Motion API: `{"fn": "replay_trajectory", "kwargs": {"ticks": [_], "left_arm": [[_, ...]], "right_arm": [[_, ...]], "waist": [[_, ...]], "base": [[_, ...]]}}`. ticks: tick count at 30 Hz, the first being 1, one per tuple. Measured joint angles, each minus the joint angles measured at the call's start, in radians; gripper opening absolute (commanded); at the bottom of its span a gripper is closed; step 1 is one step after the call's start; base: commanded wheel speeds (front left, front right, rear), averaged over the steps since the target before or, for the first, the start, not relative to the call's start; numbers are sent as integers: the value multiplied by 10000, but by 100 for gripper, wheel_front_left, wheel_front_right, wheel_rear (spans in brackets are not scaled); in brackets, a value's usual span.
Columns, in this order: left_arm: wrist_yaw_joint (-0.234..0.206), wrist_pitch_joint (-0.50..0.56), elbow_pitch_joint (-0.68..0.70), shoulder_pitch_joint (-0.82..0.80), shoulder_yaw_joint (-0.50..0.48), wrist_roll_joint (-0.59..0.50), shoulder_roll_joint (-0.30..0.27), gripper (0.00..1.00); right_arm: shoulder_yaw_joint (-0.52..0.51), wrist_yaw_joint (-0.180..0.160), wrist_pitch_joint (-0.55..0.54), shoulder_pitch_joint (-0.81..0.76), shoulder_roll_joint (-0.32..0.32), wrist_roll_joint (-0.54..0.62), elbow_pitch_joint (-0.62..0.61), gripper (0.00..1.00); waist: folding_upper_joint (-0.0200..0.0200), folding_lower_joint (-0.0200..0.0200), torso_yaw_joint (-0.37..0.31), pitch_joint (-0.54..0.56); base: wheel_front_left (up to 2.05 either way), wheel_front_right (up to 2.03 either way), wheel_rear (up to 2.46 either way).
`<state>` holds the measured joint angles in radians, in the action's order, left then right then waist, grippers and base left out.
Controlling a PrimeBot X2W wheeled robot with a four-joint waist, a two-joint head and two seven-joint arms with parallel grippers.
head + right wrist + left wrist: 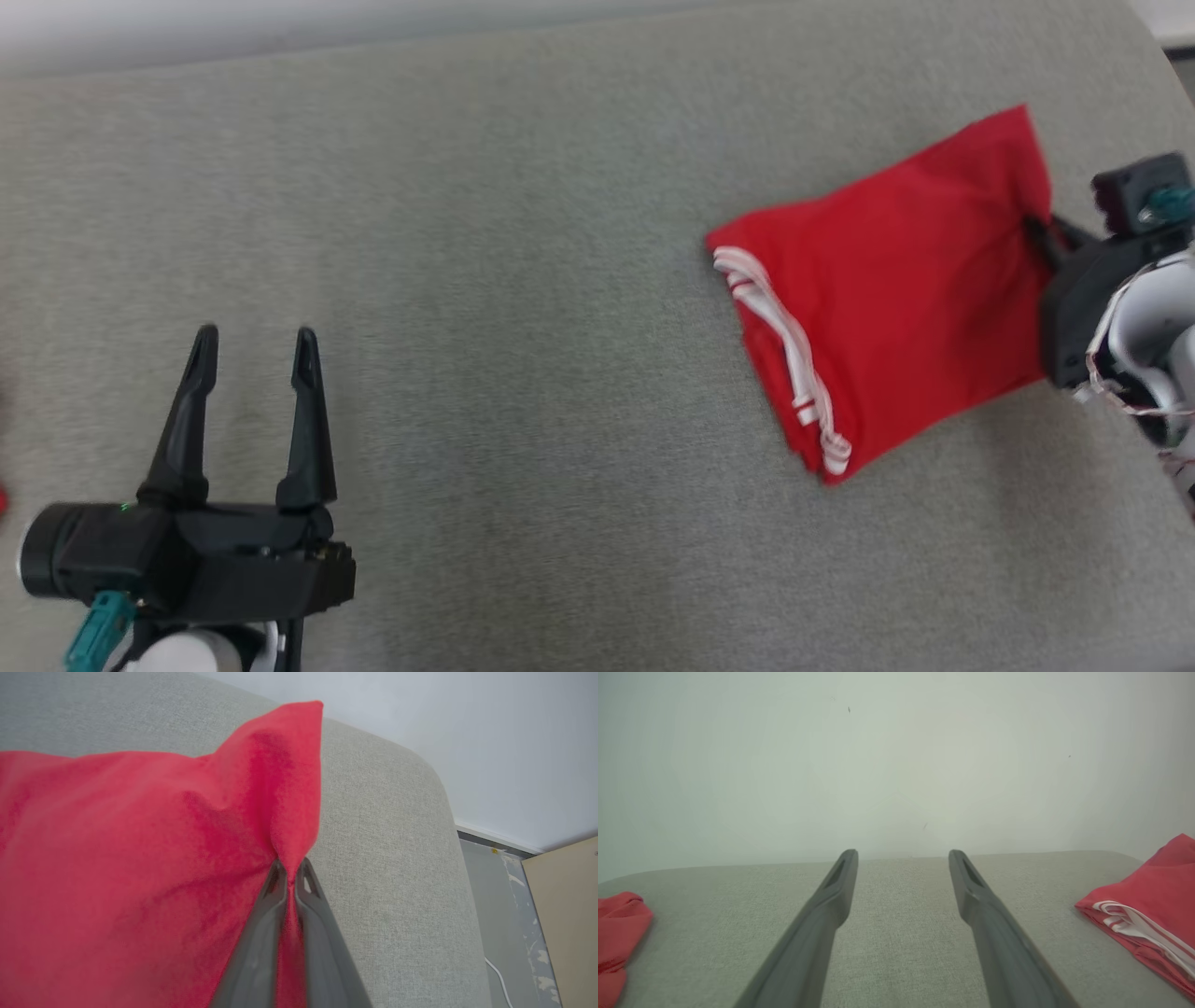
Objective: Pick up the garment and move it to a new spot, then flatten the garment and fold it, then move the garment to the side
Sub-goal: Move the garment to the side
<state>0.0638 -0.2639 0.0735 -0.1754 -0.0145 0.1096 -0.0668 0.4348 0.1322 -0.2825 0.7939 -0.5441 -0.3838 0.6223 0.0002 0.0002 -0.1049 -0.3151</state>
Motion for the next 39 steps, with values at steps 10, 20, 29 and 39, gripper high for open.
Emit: {"fn": "replay_trajectory", "kwargs": {"ticks": [10,20,29,39], "left_arm": [[261,0,865,-721,263,-274,-257,100],[382,2,1116,-1015,535,-449,-527,100],[408,2,1131,-1138,612,-453,-662,100],[228,4,1009,-1144,518,-171,-447,100]], "right_arm": [[-642,0,1007,1090,-303,575,531,0],[-1152,0,2383,1504,-360,1593,736,0],[-1231,0,3095,1756,-385,2723,890,33],[-1755,0,3906,1459,50,3233,1003,100]], "waist": [[-1,0,-1063,-1137],[0,0,-2143,-2083],[-1,-1,-2324,-2620],[-2,-2,-1897,-2212]], "base": [[0,0,0],[0,0,0],[0,0,0],[0,0,0]]}}
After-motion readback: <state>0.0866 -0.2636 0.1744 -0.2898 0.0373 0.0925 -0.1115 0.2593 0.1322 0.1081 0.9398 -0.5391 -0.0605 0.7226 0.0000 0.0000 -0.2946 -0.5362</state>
